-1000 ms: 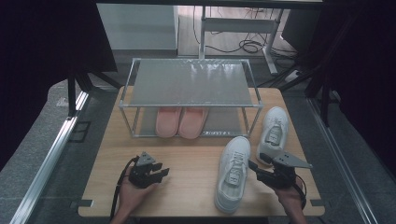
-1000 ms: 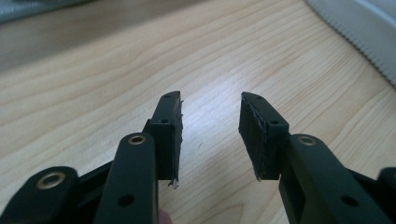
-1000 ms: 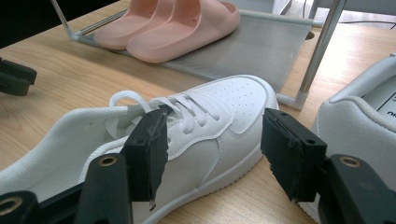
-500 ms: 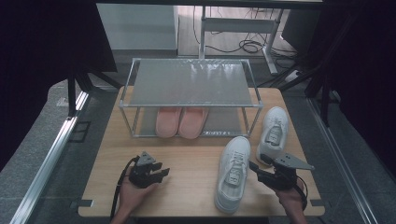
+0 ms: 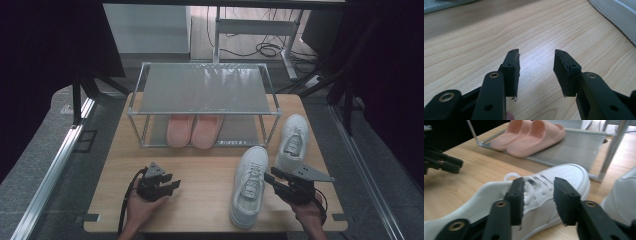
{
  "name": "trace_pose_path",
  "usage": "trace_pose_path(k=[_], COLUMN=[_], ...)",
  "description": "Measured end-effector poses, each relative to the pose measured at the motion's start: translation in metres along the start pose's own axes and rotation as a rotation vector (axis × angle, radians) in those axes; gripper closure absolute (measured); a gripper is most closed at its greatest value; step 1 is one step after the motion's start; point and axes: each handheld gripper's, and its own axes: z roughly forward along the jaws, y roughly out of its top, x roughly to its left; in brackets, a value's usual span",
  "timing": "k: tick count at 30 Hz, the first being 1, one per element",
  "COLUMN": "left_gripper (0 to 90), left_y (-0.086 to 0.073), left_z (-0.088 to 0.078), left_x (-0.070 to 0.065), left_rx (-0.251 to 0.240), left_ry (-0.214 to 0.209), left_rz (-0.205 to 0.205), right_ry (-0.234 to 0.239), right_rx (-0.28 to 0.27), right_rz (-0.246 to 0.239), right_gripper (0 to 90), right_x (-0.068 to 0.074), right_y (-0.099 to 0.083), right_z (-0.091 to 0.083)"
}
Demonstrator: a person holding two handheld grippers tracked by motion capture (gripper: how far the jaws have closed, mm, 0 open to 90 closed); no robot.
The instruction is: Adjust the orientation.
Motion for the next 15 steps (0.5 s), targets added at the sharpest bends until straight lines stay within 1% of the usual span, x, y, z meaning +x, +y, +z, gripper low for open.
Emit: trace_pose_path(k=[4, 7, 11, 15], left_gripper=[57.2, 57.1, 57.0, 56.8], left_y=[-0.001, -0.001, -0.001, -0.001], left_z=[0.0, 0.001, 0.001, 0.001], left_x=[0.0, -0.001, -0.001, -0.001], left_rx=[0.005, 0.008, 0.01, 0.011], left_ry=[-0.003, -0.006, -0.009, -0.01], left_rz=[0.002, 0.001, 0.004, 0.004], right_ry=[0.029, 0.063, 0.115, 0.153], right_rx=[-0.011, -0.012, 0.001, 0.033], right_rz=[-0.017, -0.035, -0.067, -0.093], right_gripper=[73.8, 80.4, 87.3, 89.7], right_x=[0.006, 0.014, 0.027, 0.037], right_y=[0.003, 0.005, 0.006, 0.005], right_z=[-0.002, -0.003, 0.001, 0.007])
